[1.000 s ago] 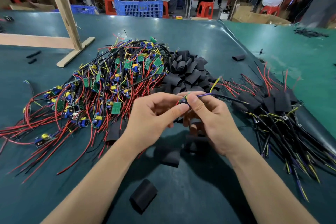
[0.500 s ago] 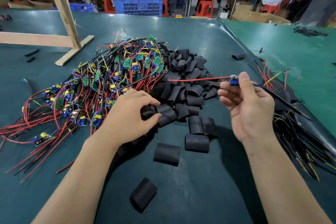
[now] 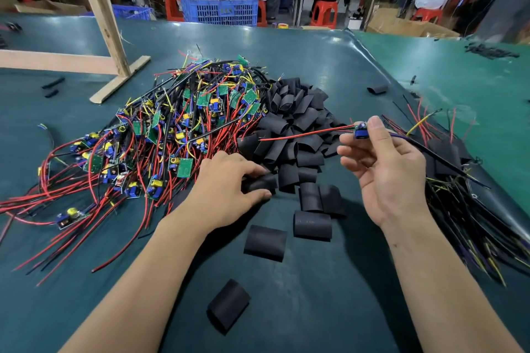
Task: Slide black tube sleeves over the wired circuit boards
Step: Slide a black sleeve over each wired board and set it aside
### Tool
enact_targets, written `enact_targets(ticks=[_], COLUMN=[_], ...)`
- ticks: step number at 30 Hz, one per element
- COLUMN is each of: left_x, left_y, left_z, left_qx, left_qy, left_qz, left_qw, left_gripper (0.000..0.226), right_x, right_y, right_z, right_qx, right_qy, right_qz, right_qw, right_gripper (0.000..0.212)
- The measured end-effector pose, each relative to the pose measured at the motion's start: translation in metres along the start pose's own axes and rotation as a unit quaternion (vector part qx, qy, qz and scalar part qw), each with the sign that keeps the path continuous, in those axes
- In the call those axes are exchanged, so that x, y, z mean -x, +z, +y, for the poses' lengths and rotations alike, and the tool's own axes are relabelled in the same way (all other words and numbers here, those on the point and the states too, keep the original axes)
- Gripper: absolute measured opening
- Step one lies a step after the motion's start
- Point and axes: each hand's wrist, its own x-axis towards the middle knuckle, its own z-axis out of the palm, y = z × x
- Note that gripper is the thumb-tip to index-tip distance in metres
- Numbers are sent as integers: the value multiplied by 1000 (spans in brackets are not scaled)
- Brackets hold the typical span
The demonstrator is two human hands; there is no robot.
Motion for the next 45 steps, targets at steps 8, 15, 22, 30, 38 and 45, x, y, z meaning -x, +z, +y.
enact_targets(ticks=[8,15,22,30,38,45], left_x=[3,5,6,6,7,7], left_y=[-19,-16,-15,-16,-16,-5], left_z=[-5,-3,-1,-1,-3,9], left_qx=[231,240,245,245,208,93], left_qy=[61,64,50,67,110,167], left_qz=[170,191,175,206,151,164], left_qw=[956,950,952,945,960,968], left_gripper=[29,38,40,37,40,40], right_x=[0,0,-2,-3,0,17], right_y=[-1,-2,-5,-6,-5,16], right_z=[-6,-7,-9,-8,-4,21], right_qx=[-29,-36,-46,-15,54,110], right_qy=[-9,-26,-51,-33,-8,51], right_qz=[-12,-37,-54,-33,-97,-147], right_qw=[999,998,996,999,994,982], right_gripper=[15,15,15,14,11,8])
